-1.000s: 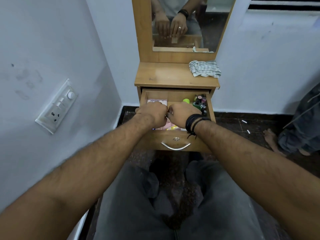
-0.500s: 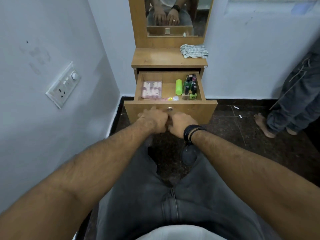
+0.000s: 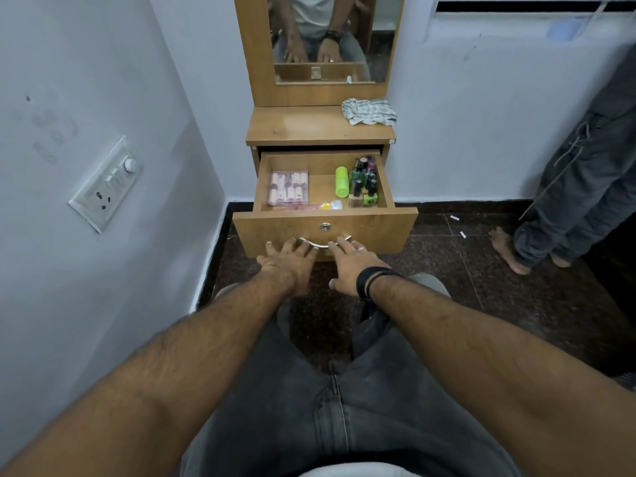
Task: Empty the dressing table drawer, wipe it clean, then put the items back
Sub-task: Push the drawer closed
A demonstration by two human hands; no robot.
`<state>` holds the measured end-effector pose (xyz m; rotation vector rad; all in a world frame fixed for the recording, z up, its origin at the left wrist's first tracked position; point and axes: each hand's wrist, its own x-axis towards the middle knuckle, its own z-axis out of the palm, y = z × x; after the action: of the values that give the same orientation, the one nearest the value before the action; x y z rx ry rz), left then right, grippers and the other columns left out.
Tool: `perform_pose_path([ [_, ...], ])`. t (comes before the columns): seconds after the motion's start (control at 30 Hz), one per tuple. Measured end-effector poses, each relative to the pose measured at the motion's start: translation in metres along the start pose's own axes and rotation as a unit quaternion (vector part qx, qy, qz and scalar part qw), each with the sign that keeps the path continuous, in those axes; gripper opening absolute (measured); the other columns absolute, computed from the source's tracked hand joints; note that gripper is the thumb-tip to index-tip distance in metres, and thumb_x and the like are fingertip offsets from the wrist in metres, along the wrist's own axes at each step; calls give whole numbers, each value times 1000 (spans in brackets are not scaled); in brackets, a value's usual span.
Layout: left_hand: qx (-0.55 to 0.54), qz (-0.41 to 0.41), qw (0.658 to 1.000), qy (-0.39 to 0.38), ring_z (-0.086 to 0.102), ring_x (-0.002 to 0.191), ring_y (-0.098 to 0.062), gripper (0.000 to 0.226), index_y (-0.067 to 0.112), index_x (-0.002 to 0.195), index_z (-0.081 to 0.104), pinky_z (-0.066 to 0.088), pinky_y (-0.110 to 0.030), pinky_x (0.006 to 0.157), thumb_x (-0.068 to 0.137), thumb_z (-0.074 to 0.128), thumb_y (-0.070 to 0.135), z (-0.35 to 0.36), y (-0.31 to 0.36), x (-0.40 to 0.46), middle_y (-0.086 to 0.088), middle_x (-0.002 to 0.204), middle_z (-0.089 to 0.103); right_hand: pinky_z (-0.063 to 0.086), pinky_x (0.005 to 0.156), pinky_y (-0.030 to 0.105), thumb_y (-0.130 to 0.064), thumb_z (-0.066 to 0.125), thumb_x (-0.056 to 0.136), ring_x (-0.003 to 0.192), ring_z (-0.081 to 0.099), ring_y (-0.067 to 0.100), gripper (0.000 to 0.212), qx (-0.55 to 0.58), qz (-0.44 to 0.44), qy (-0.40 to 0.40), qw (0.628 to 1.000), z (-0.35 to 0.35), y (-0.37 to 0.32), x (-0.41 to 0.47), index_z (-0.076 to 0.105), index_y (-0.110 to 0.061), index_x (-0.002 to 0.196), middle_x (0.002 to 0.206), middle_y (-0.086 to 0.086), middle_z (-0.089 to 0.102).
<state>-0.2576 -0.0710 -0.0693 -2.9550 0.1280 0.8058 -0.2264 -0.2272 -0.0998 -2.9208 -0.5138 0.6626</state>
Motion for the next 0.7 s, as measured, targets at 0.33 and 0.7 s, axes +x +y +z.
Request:
perform_pose_path([
  [0.33, 5, 14, 999, 46, 1, 153, -37, 98, 33, 161, 4, 20, -76, 112, 89, 71, 31, -1, -2, 6, 0, 166, 5, 26, 119, 55, -45, 63, 89, 155, 5, 29, 93, -27, 10, -12, 1000, 0, 7, 13, 6, -24, 160, 168, -4, -2],
  [0.7, -13, 3, 999, 39, -5, 154, -36, 100, 37, 160, 3, 17, -78, 110, 88, 72, 31, -5, -5, 23, 4, 167, 0, 26, 119, 55, -42, 63, 88, 155, 5, 28, 92, -16, 15, -16, 1000, -4, 8, 26, 7, -26, 160, 168, -6, -4],
])
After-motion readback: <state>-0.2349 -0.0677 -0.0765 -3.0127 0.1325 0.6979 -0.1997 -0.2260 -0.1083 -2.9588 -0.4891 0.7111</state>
